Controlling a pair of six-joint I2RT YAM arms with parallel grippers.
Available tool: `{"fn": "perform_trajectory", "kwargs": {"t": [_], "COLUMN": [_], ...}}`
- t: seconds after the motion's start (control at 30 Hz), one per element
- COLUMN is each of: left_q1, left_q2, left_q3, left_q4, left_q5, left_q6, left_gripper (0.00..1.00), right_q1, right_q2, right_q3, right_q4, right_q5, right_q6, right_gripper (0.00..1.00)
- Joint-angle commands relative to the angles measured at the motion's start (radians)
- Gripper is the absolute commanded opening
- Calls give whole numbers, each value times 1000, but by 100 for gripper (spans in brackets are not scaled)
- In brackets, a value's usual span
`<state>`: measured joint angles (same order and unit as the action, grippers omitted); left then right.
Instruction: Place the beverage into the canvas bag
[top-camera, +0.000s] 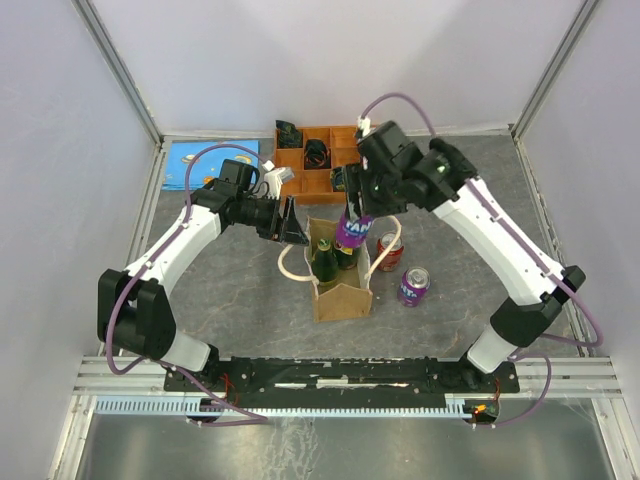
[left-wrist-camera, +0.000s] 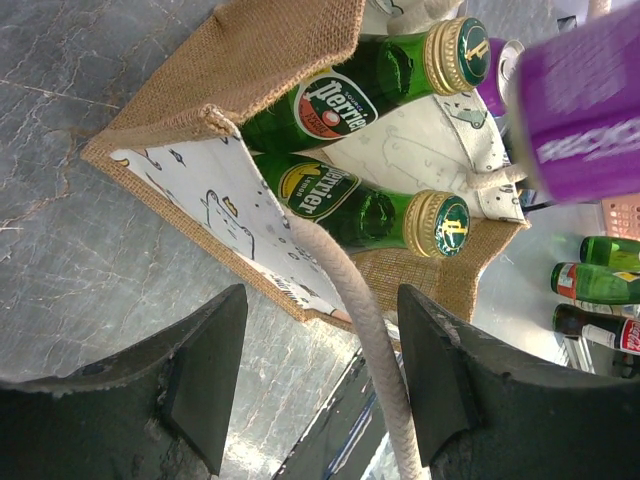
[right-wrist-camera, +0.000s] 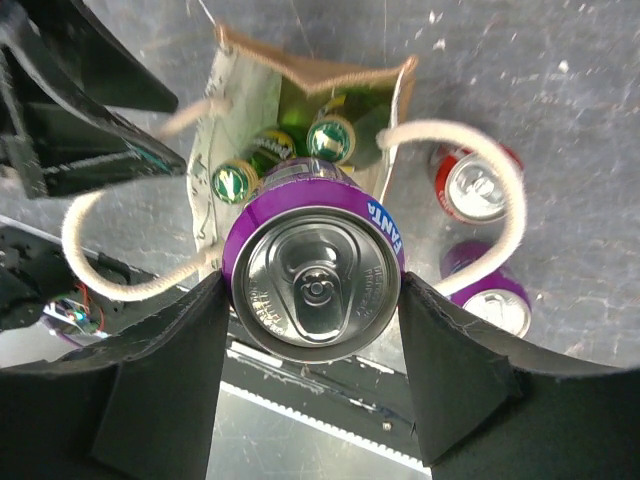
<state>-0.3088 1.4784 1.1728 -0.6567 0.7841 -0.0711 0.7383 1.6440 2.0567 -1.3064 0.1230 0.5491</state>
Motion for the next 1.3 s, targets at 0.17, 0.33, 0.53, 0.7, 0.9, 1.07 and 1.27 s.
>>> {"fn": "perform_trajectory", "kwargs": {"t": [0.17, 0.33, 0.53, 0.7, 0.9, 1.07, 1.27], "left_q1": [0, 0, 0, 0, 0, 0, 0], "left_q2": [-5, -6, -8, -15, -19, -17, -13], "left_q3": [37, 39, 39, 39, 39, 37, 42], "left_q4": [-15, -21, -40, -50, -62, -66, -67], "left_q5": [-12, -13, -16, -16, -14, -12, -11], "left_q6": [31, 34, 50, 57, 68, 71, 73], "left_gripper": [68, 68, 68, 68, 68, 68, 68], "right_q1": [82, 97, 113, 136, 175, 209, 254], "right_q2": [-116, -119, -90, -62, -44, -54, -73], "right_q3": [-231, -340, -388, -423, -486, -561, -667], "right_q4": [156, 226, 275, 307, 350, 420, 546], "right_q5": [95, 105, 138, 185, 239, 302, 380], "right_q6": [95, 106, 105, 92, 85, 68, 41], "right_gripper": [0, 0, 0, 0, 0, 0, 0]}}
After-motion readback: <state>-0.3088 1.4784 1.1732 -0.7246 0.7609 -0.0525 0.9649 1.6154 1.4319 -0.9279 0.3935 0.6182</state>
